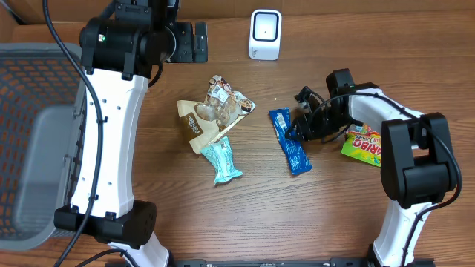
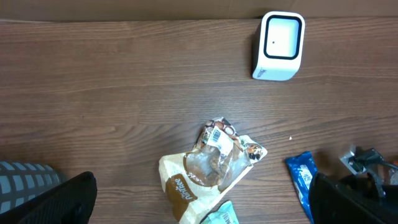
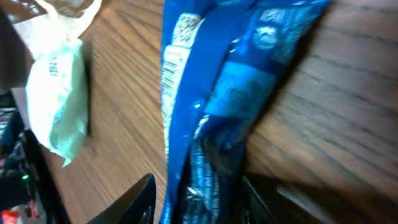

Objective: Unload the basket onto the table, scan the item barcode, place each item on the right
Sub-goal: 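Lift the blue packet with the right gripper and turn it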

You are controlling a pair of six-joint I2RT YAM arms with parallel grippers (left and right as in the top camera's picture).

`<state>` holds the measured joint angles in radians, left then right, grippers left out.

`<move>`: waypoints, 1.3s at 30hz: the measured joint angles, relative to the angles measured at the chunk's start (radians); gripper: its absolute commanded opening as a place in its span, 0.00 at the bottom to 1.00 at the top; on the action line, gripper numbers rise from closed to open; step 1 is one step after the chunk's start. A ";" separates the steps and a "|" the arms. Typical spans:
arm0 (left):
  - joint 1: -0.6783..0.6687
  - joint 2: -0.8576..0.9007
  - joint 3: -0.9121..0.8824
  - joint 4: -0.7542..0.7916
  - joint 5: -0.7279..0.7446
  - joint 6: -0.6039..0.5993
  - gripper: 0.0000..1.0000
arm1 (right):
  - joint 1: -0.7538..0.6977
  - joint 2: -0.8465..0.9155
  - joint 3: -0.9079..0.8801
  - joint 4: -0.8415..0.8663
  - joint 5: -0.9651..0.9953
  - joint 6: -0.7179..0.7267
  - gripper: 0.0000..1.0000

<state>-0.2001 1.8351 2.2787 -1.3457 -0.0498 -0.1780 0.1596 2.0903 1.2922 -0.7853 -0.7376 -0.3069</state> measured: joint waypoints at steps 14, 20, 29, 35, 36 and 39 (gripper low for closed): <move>0.000 0.000 0.000 0.000 0.000 0.000 1.00 | -0.007 0.000 -0.026 -0.066 -0.047 0.072 0.04; 0.000 0.000 0.000 0.001 0.000 0.000 1.00 | -0.017 -0.016 0.094 -0.214 -0.070 0.061 0.04; 0.000 0.000 0.000 0.000 0.000 0.000 1.00 | -0.016 -0.425 0.160 -0.260 -0.071 0.044 0.04; 0.000 0.000 0.000 0.000 0.000 0.000 1.00 | -0.013 -0.532 0.160 -0.348 -0.036 0.004 0.04; 0.000 0.000 0.000 0.000 0.000 0.000 1.00 | -0.008 -0.541 0.160 -0.352 -0.023 0.002 0.04; 0.000 0.000 0.000 0.000 0.000 0.000 1.00 | 0.027 -0.557 0.160 -0.356 0.021 -0.006 0.04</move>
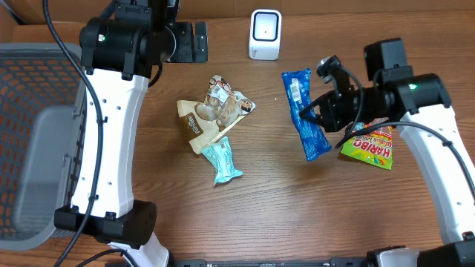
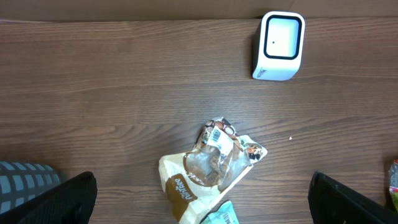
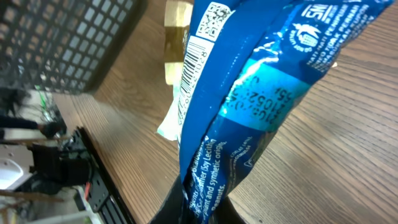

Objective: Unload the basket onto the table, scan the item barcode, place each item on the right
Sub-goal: 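Lift the blue packet with the right gripper and turn it, then lower the blue packet onto the table and open the right gripper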

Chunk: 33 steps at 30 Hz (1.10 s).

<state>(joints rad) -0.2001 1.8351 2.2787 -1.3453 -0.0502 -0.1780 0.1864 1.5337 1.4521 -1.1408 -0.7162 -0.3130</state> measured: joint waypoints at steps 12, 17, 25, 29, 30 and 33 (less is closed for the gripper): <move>0.000 0.000 0.000 0.000 0.000 0.000 1.00 | 0.147 0.000 0.000 0.022 0.111 -0.002 0.04; 0.000 0.000 0.000 0.000 0.000 0.000 1.00 | 0.148 0.000 0.000 0.042 0.201 0.044 0.04; 0.000 0.000 0.000 0.000 0.000 0.000 1.00 | 0.208 0.001 -0.072 0.122 0.517 0.247 0.04; 0.000 0.000 0.000 0.000 0.000 0.000 0.99 | 0.281 0.051 -0.072 0.143 0.632 0.306 0.04; 0.000 0.000 0.000 0.000 0.000 0.000 0.99 | 0.289 0.066 -0.073 0.144 0.646 0.312 0.04; 0.000 0.000 0.000 0.000 0.000 0.000 1.00 | 0.321 0.152 -0.073 0.146 0.715 0.338 0.04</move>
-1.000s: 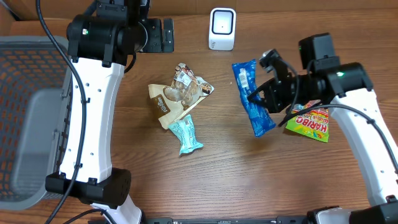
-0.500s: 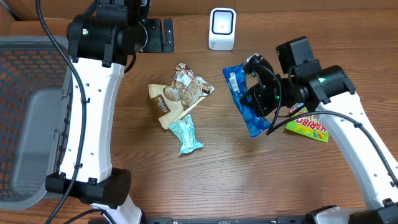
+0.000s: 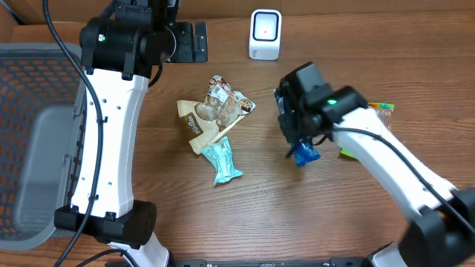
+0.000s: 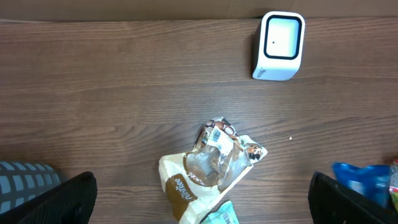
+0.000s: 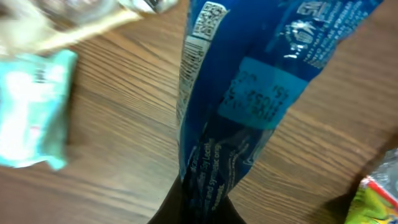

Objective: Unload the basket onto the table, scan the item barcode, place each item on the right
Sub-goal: 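Lower the blue packet onto the table and open the right gripper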

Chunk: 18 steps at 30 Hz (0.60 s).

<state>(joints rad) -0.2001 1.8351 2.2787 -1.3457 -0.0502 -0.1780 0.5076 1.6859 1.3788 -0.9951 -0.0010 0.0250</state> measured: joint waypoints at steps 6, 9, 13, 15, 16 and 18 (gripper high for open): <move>0.000 0.000 0.000 0.000 0.000 0.000 1.00 | 0.010 0.163 -0.001 0.051 -0.012 0.018 0.28; 0.000 0.000 0.000 0.000 0.000 0.000 1.00 | -0.005 0.190 -0.007 0.086 -0.082 0.028 0.42; 0.000 0.000 0.000 0.000 0.000 0.000 0.99 | -0.082 0.189 -0.007 0.106 -0.197 0.028 0.54; 0.000 0.000 0.000 0.000 0.000 0.000 1.00 | -0.150 0.189 -0.007 0.124 -0.267 0.021 0.60; 0.000 0.000 0.000 0.001 0.000 0.000 1.00 | -0.179 0.189 -0.007 0.142 -0.301 0.010 0.62; 0.000 0.000 0.000 0.000 0.000 0.000 1.00 | -0.212 0.189 -0.007 0.168 -0.338 -0.006 0.65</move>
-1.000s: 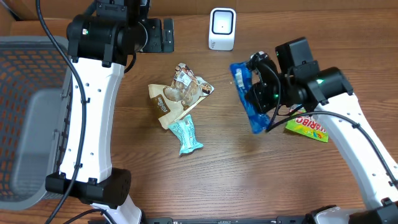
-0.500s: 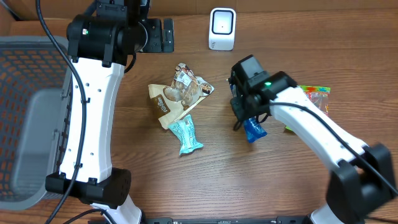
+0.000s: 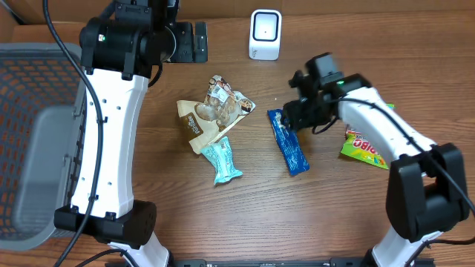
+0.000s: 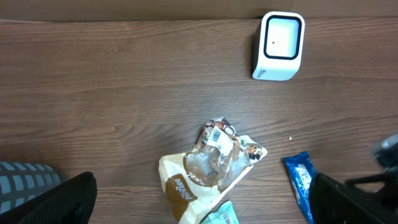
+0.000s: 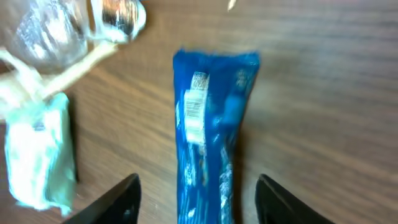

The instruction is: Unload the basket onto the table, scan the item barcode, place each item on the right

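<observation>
The blue snack packet (image 3: 289, 142) lies flat on the wooden table, its white barcode label (image 5: 195, 106) facing up. My right gripper (image 5: 199, 202) hovers over its near end, open, with a finger (image 5: 124, 198) on each side and nothing held. The white scanner (image 3: 265, 34) stands at the table's back edge, also in the left wrist view (image 4: 278, 45). My left gripper (image 4: 199, 208) is raised high at the back left, open wide and empty.
A cream and brown snack bag (image 3: 212, 114) and a teal bar (image 3: 223, 162) lie left of the blue packet. A Haribo bag (image 3: 365, 143) lies under the right arm. A grey mesh basket (image 3: 33, 148) stands at the left.
The right gripper held the blue packet above the middle of the table; now the packet lies flat on the table and the gripper is open over it. The left arm has not moved.
The blue packet lay on the table with the right gripper's fingers around it. Then it was held up in front of the scanner, barcode showing. Then it was held lower over the table's middle. Now it lies back on the table, let go.
</observation>
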You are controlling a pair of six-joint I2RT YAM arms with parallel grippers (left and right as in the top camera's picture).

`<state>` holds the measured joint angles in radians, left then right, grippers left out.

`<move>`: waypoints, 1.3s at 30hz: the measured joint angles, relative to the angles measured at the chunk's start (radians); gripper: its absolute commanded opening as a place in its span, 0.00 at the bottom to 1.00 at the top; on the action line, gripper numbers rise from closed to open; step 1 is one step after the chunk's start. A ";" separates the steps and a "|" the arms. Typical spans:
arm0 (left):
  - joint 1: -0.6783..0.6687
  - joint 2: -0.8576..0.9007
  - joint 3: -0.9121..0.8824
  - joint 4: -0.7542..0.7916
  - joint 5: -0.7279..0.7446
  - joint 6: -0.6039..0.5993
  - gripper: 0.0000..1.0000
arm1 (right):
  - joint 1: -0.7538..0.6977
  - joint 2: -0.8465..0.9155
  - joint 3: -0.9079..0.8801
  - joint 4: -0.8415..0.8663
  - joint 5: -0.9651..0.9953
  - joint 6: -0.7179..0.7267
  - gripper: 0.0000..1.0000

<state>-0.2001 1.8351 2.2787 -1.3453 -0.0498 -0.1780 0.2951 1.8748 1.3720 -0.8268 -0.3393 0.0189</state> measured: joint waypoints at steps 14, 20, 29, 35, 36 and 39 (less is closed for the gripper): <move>0.000 0.000 0.000 0.000 0.000 0.000 1.00 | -0.067 0.186 0.000 0.083 -0.187 -0.174 0.51; 0.000 0.000 0.000 0.000 0.000 0.000 1.00 | -0.134 0.206 0.000 0.089 -0.269 -0.230 0.44; 0.000 0.000 0.000 0.000 0.000 0.000 1.00 | -0.198 0.220 0.000 0.109 -0.405 -0.291 0.44; 0.000 0.000 0.000 0.000 0.000 0.000 1.00 | -0.197 0.284 0.000 0.114 -0.461 -0.304 0.44; 0.000 0.000 0.000 0.000 0.000 0.000 1.00 | -0.197 0.288 0.000 0.117 -0.475 -0.306 0.43; 0.000 0.000 0.000 0.000 0.000 0.000 1.00 | -0.196 0.301 0.000 0.123 -0.512 -0.311 0.43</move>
<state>-0.2001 1.8351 2.2787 -1.3453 -0.0498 -0.1780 0.0986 2.1754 1.3720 -0.7040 -0.8513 -0.2924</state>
